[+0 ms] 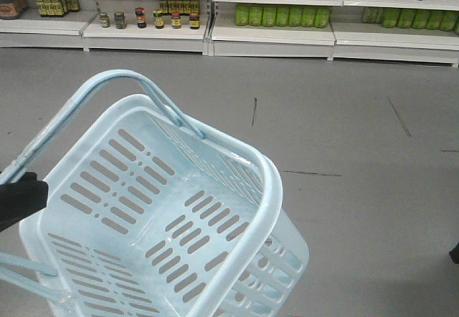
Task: Pick three apples into basket with both arms
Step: 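Turn the base toward the table with apples and oranges, basket held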
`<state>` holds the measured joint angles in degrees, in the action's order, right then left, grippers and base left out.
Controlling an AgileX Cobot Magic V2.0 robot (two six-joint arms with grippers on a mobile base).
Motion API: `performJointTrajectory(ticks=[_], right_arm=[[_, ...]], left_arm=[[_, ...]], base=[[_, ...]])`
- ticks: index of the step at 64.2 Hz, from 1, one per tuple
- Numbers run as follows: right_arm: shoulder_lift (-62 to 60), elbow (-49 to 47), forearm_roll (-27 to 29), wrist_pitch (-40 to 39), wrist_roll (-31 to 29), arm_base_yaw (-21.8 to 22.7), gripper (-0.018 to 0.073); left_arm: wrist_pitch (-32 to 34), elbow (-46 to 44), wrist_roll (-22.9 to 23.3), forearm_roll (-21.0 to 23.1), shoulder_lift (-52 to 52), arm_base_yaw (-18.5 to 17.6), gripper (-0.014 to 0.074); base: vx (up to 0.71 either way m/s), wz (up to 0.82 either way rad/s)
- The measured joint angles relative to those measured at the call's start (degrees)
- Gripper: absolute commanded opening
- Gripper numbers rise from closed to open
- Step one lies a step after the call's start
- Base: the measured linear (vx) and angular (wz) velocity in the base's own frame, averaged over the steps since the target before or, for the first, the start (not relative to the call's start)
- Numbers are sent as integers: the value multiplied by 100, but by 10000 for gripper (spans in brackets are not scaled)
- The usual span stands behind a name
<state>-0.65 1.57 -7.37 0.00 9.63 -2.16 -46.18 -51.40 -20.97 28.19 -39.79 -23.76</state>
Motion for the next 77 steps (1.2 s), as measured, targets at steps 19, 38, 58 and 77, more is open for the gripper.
performJointTrajectory(ticks=[19, 38, 58, 77], right_arm=[[0, 0, 0, 0, 0, 0, -4], [0, 0, 0, 0, 0, 0, -4], [0, 0, 0, 0, 0, 0, -4], [0, 0, 0, 0, 0, 0, -4]], left_arm=[[0, 0, 0, 0, 0, 0, -6], [0, 0, 0, 0, 0, 0, -6], [0, 0, 0, 0, 0, 0, -6], [0, 0, 0, 0, 0, 0, -6]], base=[[24, -16], [25, -14], [22, -18], [19, -30]])
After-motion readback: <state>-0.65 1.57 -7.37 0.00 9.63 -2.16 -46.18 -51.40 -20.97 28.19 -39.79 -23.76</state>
